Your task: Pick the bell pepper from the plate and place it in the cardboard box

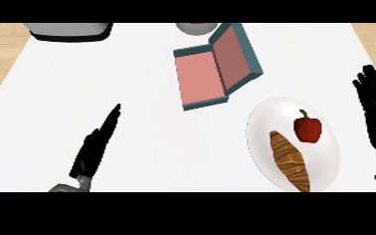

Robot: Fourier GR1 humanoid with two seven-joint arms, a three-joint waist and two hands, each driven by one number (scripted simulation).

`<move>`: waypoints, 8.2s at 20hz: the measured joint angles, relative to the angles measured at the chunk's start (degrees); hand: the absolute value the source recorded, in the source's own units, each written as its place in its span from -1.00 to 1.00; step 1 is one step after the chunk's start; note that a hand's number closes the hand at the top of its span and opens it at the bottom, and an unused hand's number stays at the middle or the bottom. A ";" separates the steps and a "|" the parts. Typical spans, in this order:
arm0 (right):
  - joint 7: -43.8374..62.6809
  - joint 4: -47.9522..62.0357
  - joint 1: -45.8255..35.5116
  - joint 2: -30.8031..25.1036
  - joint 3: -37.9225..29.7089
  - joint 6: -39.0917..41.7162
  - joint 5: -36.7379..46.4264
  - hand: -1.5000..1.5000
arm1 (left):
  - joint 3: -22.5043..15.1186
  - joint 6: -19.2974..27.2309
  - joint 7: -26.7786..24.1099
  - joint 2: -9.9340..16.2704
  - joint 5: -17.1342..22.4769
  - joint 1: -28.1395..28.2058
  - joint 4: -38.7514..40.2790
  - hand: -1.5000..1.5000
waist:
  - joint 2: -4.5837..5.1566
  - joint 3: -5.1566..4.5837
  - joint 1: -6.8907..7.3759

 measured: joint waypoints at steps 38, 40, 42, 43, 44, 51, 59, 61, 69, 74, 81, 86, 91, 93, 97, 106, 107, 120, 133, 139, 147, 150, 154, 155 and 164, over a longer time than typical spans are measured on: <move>40.24 -33.21 16.47 -21.10 -0.58 4.16 17.83 -1.00 | 14.42 3.98 11.16 -1.97 10.95 -3.98 -19.92 0.00 | -1.60 -0.31 -0.71; 43.36 -33.07 13.42 -19.31 0.99 5.11 19.62 -1.00 | 14.41 4.11 11.09 -2.63 10.16 -5.12 -18.67 0.00 | -1.58 -0.29 -0.73; 46.86 -33.52 11.13 -17.58 2.25 5.97 21.82 -1.00 | 14.61 3.55 10.31 -2.99 9.80 -4.37 -18.77 0.00 | -1.58 -0.29 -0.69; 47.43 -32.95 10.46 -17.01 2.52 6.71 22.79 -1.00 | 14.35 3.85 10.51 -3.55 9.35 -4.89 -18.44 0.00 | -1.58 -0.29 -0.74; 48.52 -32.39 9.78 -16.54 2.77 7.37 23.57 -1.00 | 14.48 3.94 11.61 -3.38 9.33 -4.74 -19.55 0.00 | -1.59 -0.28 -0.73; 49.74 -28.31 6.50 -9.21 3.07 10.96 28.04 -1.00 | 16.74 1.95 11.72 -3.66 9.31 -4.94 -19.11 0.00 | -1.61 -0.26 -0.87; 48.14 -21.85 3.51 -0.83 4.17 11.32 37.01 -1.00 | 16.91 1.65 10.71 -5.94 7.25 -4.69 -18.32 0.00 | -1.60 -0.24 -0.90; 47.88 -22.80 4.43 0.85 3.48 12.13 38.48 -1.00 | 17.21 1.43 11.58 -6.09 6.84 -4.55 -19.02 0.00 | -1.62 -0.24 -0.98; 44.39 -17.82 2.36 5.09 -0.66 16.02 40.68 -1.00 | 19.39 -0.70 12.22 -6.27 6.87 -5.15 -18.84 0.00 | -1.61 -0.24 -0.98; 43.47 -16.31 2.61 7.75 -0.91 16.62 44.81 -1.00 | 19.79 -1.55 11.76 -6.82 5.98 -4.21 -19.05 0.00 | -1.62 -0.23 -1.00; 40.60 -11.57 1.80 10.45 -2.41 16.57 49.36 -1.00 | 18.57 -1.19 12.03 -8.89 3.86 -2.36 -21.33 0.00 | -1.62 -0.23 -0.99; 39.08 -9.48 0.42 12.58 -3.54 17.69 51.11 -1.00 | 20.57 -2.89 11.91 -8.46 4.59 -3.03 -20.53 0.00 | -1.63 -0.25 -0.98; 37.66 -7.67 0.37 14.73 -3.89 17.60 53.01 -1.00 | 20.55 -3.15 11.97 -9.39 4.19 -2.63 -20.94 0.00 | -1.63 -0.25 -0.98; 37.61 -6.76 -0.23 15.22 -4.29 18.05 53.48 -1.00 | 20.73 -3.01 12.29 -9.49 3.90 -2.97 -21.17 0.00 | -1.62 -0.24 -0.97; 36.83 -4.36 -1.67 16.17 -4.95 18.45 54.23 -1.00 | 20.58 -2.75 12.05 -10.22 3.13 -3.17 -20.64 0.00 | -1.64 -0.27 -0.99; 33.25 -1.65 -1.22 17.12 -6.21 17.29 56.37 -1.00 | 20.96 -3.18 13.65 -10.31 2.69 -3.49 -21.82 0.00 | -1.79 -0.47 -1.03; 33.05 -0.69 -1.92 17.20 -6.25 17.18 56.77 -1.00 | 21.07 -3.06 13.82 -10.31 2.55 -3.93 -21.52 0.00 | -1.81 -0.51 -1.03; 27.05 2.35 -2.91 16.19 -4.11 14.38 63.63 1.00 | 22.68 -4.54 13.91 -9.57 3.51 -4.58 -20.95 0.00 | -1.87 -0.62 -1.03; 43.36 5.75 -24.59 31.61 26.36 14.33 75.81 1.00 | 16.94 -7.67 13.78 -11.42 2.83 -8.57 -19.31 0.00 | -0.29 -0.50 10.55; 53.04 8.69 -37.94 32.48 35.61 14.01 73.22 1.00 | 15.23 -7.66 14.23 -12.67 2.30 -10.99 -17.78 0.00 | -0.17 -0.49 12.32; 65.00 9.70 -53.49 32.59 38.89 8.12 68.56 1.00 | 14.85 -6.73 14.56 -13.48 1.54 -12.62 -16.01 0.00 | -0.57 -0.52 11.95; 67.73 11.10 -58.48 32.39 38.45 5.91 68.85 1.00 | 14.86 -6.29 14.71 -13.61 1.22 -12.76 -15.79 0.00 | -0.83 -0.56 11.24; 70.41 14.04 -64.10 32.16 37.86 3.99 70.25 1.00 | 15.66 -5.79 14.30 -13.36 1.00 -12.91 -14.94 0.00 | -0.94 -0.62 9.75; 70.95 14.85 -65.17 32.12 37.62 3.48 70.46 1.00 | 15.80 -5.54 14.34 -13.39 0.92 -13.01 -14.79 0.00 | -0.95 -0.61 9.33; 74.24 22.83 -71.47 31.95 35.76 0.13 68.43 1.00 | 17.28 -4.46 13.79 -12.90 0.70 -11.86 -15.23 0.00 | -1.02 -0.54 6.80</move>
